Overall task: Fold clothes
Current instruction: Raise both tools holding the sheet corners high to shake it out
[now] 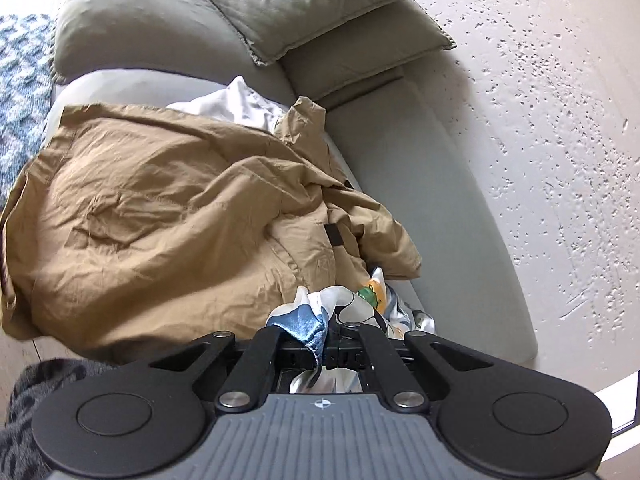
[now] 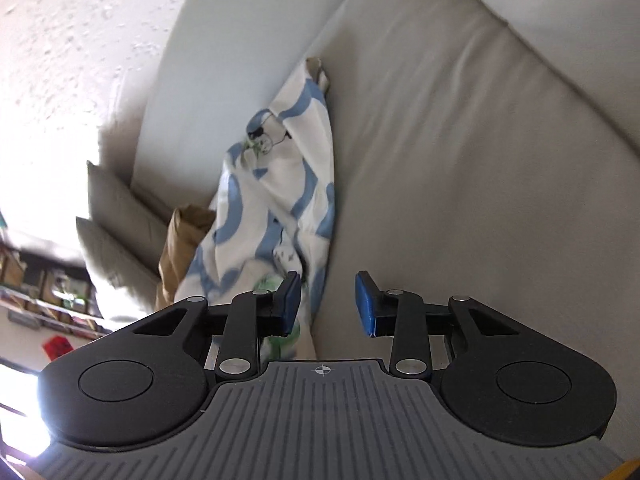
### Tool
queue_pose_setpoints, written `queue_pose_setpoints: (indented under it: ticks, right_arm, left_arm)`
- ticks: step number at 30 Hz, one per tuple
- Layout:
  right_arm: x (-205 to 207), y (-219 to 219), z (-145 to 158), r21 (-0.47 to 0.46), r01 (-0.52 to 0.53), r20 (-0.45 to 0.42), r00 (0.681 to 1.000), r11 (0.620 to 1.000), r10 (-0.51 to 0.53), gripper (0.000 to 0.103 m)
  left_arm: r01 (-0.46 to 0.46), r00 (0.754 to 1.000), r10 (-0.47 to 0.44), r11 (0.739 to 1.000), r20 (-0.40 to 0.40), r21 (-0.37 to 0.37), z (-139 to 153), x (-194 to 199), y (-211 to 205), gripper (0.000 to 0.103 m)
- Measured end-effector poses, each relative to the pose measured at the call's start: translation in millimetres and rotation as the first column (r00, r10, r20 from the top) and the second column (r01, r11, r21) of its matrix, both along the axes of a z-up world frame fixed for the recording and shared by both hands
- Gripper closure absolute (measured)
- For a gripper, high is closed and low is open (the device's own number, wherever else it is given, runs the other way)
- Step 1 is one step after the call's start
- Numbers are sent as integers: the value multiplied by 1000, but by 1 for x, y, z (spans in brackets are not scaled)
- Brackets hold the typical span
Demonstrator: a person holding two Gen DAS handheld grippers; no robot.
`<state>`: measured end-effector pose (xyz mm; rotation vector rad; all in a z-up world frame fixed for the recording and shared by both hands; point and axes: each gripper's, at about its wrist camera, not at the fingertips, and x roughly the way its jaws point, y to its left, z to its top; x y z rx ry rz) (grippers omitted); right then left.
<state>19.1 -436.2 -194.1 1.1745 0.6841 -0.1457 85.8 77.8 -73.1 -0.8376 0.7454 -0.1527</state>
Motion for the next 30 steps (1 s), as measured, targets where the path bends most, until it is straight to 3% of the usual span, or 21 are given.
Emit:
queue_pose_setpoints:
  ticks: [5, 14, 15, 16, 17, 19, 22, 25, 27, 30]
  right_arm:
    - [41, 4, -15, 16, -20, -23, 1000, 1000, 21, 69]
    - [68, 11, -17, -14, -34, -27, 999, 999, 33, 70]
    - [71, 13, -16, -38, -45, -41, 998, 998, 43, 75]
    - [73, 15, -15, -66, -52, -60, 997, 996, 48, 96]
    - [76, 17, -14, -93, -60, -79, 995, 994, 52, 103]
    - [71, 18, -7, -104, -28, -72, 997, 994, 21, 102]
    - [46, 16, 28, -138, 39, 3, 999, 990, -39, 102]
    - [3, 12, 96, -186, 92, 147, 987, 978, -65, 102]
    - [-32, 11, 149, -230, 131, 245, 967, 964, -73, 102]
    - [-84, 8, 229, -287, 197, 388, 919, 937, -74, 102]
  left_arm:
    - [3, 1000, -3, 1000, 5, 15, 0, 5, -2, 103]
    - [0, 1000, 0, 1000, -20, 15, -8, 9, -4, 103]
    - [-2, 1000, 2, 1000, -22, 12, -8, 9, -5, 103]
    - [-3, 1000, 3, 1000, -23, 9, -8, 9, -5, 103]
    - [-3, 1000, 3, 1000, -23, 4, -7, 9, -6, 103]
    - [3, 1000, -3, 1000, -12, -18, -2, 8, -6, 103]
    - [30, 999, -29, 998, 24, -52, 13, 5, -7, 103]
    - [69, 996, -61, 989, 64, -132, 33, 2, -10, 103]
    - [109, 990, -87, 970, 107, -216, 52, 0, -13, 103]
    - [178, 971, -108, 921, 213, -347, 90, -12, -14, 103]
